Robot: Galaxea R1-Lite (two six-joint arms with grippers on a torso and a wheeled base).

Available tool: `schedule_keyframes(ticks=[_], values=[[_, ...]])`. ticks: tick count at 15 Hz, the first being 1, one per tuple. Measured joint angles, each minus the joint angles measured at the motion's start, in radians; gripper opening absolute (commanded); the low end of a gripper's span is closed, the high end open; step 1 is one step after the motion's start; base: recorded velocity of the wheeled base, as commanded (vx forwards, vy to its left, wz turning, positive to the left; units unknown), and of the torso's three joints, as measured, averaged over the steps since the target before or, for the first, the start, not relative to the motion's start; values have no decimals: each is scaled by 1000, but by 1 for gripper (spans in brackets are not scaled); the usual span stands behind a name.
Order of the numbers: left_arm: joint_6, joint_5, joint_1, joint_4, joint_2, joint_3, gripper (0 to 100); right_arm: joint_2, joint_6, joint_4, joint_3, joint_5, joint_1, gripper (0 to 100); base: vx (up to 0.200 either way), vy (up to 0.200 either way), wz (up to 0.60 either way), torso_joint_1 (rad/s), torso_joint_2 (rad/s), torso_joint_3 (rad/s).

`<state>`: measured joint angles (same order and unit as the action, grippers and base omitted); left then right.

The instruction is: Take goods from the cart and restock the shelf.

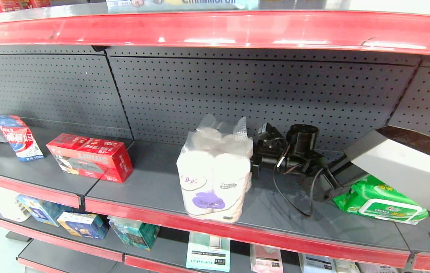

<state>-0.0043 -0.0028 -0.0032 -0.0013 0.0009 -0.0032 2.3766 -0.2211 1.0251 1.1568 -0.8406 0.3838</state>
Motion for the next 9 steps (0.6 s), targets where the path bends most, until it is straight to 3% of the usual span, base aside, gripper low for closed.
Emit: schedule_keyframes(ticks=[9], values=[[0, 0, 0, 0, 0, 0, 100, 11, 0, -7, 27, -23, -17, 0, 0, 0, 0, 0, 0, 0]])
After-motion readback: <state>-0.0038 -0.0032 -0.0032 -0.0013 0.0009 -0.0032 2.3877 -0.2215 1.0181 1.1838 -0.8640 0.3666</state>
